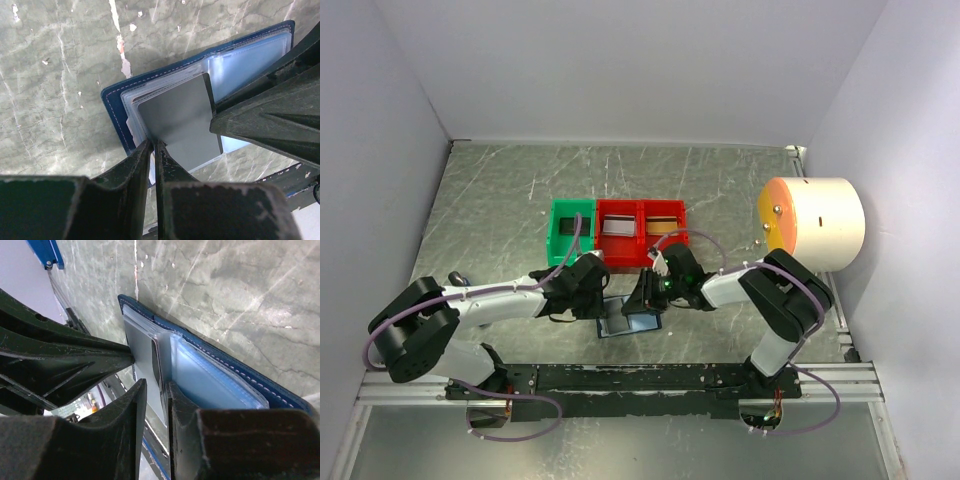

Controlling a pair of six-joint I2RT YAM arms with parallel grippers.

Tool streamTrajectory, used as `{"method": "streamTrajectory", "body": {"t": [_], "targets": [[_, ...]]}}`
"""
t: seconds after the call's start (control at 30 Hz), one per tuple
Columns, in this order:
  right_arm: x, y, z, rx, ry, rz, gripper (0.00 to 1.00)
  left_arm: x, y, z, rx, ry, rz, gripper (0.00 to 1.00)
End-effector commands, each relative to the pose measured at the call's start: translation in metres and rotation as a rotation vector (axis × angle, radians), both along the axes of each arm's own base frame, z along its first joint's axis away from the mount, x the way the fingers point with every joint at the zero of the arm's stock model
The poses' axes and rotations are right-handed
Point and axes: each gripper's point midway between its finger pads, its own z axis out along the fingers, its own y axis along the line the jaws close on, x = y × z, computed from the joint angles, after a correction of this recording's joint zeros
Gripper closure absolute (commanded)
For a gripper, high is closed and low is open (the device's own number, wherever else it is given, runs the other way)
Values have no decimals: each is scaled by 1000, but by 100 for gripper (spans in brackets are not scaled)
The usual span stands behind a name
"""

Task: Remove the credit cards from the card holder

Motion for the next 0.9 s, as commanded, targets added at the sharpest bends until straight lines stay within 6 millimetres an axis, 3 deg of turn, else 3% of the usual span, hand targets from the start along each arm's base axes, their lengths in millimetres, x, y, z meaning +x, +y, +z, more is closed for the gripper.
{"method": "streamTrajectory", "body": {"t": [0.0, 0.07, 0.3, 0.57, 0.87], "targets": [[-5, 4, -2, 21, 3, 33, 78, -21, 29, -27, 125, 71, -5, 79], [-6, 5, -2, 36, 11, 42, 79, -20, 27, -27, 121, 72, -9, 79], [-10, 11, 8, 128, 26, 38, 100, -20, 28, -29, 136, 76, -13, 80], [1, -10, 8, 103, 8, -2, 100, -21, 34, -31, 156, 72, -6, 80], [2, -21, 4, 47, -9, -10, 100, -19, 33, -29, 152, 61, -11, 80]]}}
